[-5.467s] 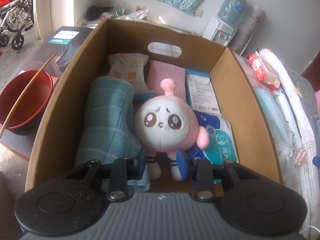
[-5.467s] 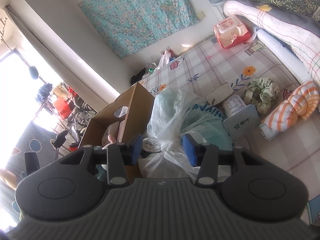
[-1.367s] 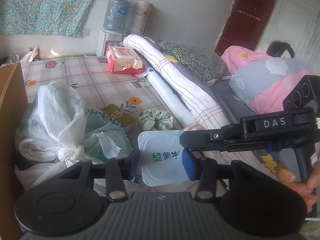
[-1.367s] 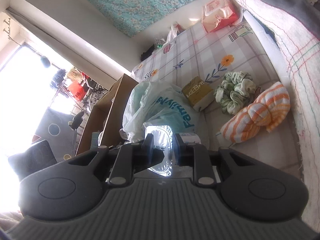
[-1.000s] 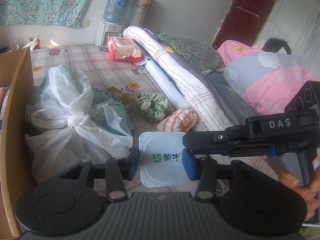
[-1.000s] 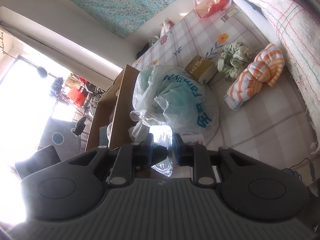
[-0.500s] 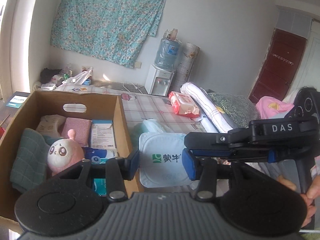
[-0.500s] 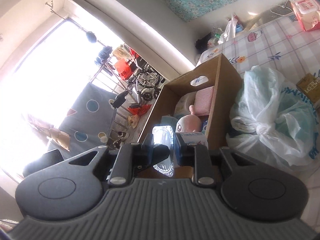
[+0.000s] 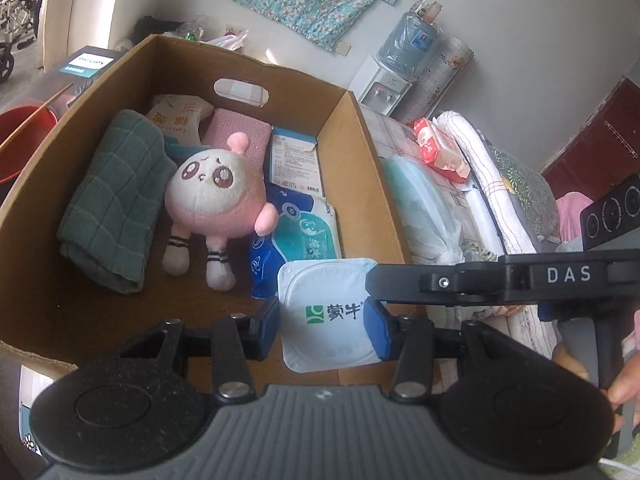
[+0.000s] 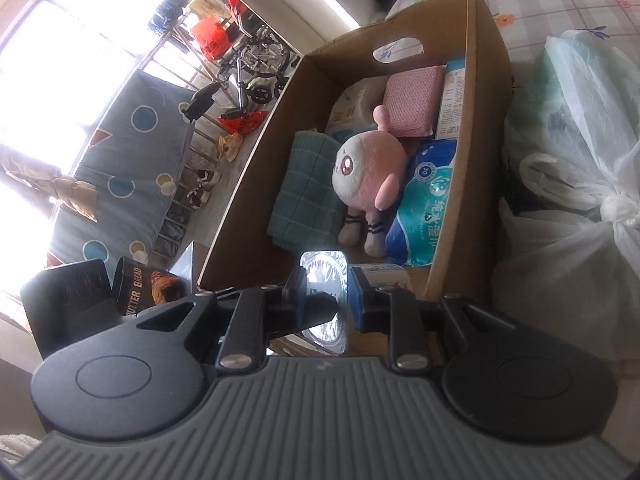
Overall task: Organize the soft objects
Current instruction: 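Carry the yogurt cup with the right gripper into the box and release, then reach the right gripper to the orange-white striped sock bundle and grasp it, then carry the sock bundle with the right gripper into the box, then open the right gripper to release the socks and withdraw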
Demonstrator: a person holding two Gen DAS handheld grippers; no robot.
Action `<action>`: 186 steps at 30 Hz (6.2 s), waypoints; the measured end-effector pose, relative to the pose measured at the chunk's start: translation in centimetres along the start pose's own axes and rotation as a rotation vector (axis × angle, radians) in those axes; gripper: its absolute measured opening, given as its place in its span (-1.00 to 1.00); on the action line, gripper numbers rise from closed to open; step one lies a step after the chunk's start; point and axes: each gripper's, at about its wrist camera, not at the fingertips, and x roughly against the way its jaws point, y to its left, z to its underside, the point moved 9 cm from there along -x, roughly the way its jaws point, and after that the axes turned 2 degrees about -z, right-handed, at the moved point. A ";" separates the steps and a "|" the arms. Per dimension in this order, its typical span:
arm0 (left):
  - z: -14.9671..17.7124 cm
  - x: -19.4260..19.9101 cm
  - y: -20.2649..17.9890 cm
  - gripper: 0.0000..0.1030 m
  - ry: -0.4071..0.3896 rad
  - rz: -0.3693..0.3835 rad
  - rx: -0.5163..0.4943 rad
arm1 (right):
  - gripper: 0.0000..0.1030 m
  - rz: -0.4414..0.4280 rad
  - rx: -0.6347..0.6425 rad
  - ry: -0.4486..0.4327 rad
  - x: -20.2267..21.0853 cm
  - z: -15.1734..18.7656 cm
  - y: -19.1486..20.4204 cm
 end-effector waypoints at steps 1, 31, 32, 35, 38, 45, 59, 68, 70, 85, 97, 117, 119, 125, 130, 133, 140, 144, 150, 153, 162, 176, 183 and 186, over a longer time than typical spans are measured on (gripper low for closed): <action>0.2 -0.4 0.2 -0.11 0.019 0.008 0.005 | -0.55 0.025 0.004 0.019 -0.3 0.4 -0.3; 0.8 -3.9 0.2 0.15 0.127 -0.027 -0.080 | 0.03 0.124 0.040 -0.264 6.4 -0.7 -2.8; 0.6 -3.4 -0.1 0.20 0.096 -0.037 -0.092 | 0.06 0.132 0.028 -0.300 7.3 -0.6 -3.3; -0.2 -1.8 -1.6 0.33 -0.002 -0.056 -0.147 | 0.16 0.162 -0.008 -0.392 9.8 -0.2 -5.0; -0.9 -0.2 -4.6 0.51 -0.106 -0.045 -0.227 | 0.21 0.202 -0.064 -0.467 12.6 0.4 -7.6; -0.6 -1.0 -15.1 0.66 -0.273 0.014 -0.483 | 0.25 0.296 -0.272 -0.639 19.7 4.0 -15.4; 5.2 -14.2 -30.0 0.57 -0.250 -0.018 -0.862 | 0.26 0.361 -0.519 -0.713 23.8 8.0 -27.9; 7.3 -20.6 -32.7 0.31 -0.103 -0.043 -0.982 | 0.25 0.312 -0.617 -0.674 21.9 7.1 -32.8; 7.7 -21.7 -33.1 0.30 -0.085 -0.044 -1.009 | 0.25 0.299 -0.626 -0.670 21.5 6.8 -33.4; 9.0 -25.1 -33.4 -0.31 0.008 -0.118 -1.050 | 0.22 0.248 -0.645 -0.644 19.1 5.6 -34.9; 10.9 -18.9 -33.5 -0.41 0.017 -0.019 -1.008 | -0.09 0.256 -0.613 -0.684 19.4 5.8 -32.7; 6.8 -2.4 -26.9 -0.43 -0.302 -0.093 -0.781 | -0.14 0.124 -0.143 -0.649 18.4 1.0 -11.1; 6.1 -1.1 -24.9 -0.42 -0.321 -0.136 -0.721 | -0.14 0.095 -0.094 -0.601 16.1 -0.2 -8.6; 4.2 3.4 -17.9 -0.42 -0.352 -0.246 -0.509 | -0.15 -0.002 0.046 -0.395 7.1 -3.7 -0.3; 2.9 5.5 -12.1 -0.41 -0.332 -0.327 -0.366 | -0.16 -0.045 0.098 -0.231 -0.7 -4.9 4.6; 2.6 6.2 -8.8 -0.40 -0.297 -0.366 -0.306 | -0.16 -0.058 0.099 -0.147 -4.8 -5.1 6.4; 3.8 7.4 -3.8 -0.10 -0.252 -0.415 -0.230 | -0.16 -0.021 0.055 0.024 -12.8 -4.2 6.2; 4.0 7.7 -2.5 -0.09 -0.230 -0.410 -0.200 | -0.16 -0.022 0.002 0.108 -15.7 -3.1 5.5; 4.0 7.6 -1.5 -0.05 -0.211 -0.392 -0.178 | -0.09 -0.006 -0.004 0.239 -18.8 -1.6 5.7; 3.8 7.4 -1.4 0.00 -0.209 -0.388 -0.178 | 0.14 0.033 0.011 0.258 -18.6 -1.4 5.5; 3.6 6.8 -1.3 0.05 -0.200 -0.383 -0.185 | 0.34 0.040 -0.029 0.219 -17.6 -2.0 4.3; 3.8 6.7 -1.9 0.15 -0.200 -0.395 -0.197 | 0.34 0.053 -0.099 0.085 -14.5 -3.8 2.3; 3.4 6.3 -3.2 0.23 -0.204 -0.368 -0.212 | 0.34 -0.015 -0.094 -0.006 -10.4 -4.1 2.3; 3.1 6.1 -4.3 0.30 -0.214 -0.354 -0.230 | 0.35 -0.058 -0.095 -0.054 -7.6 -4.0 2.4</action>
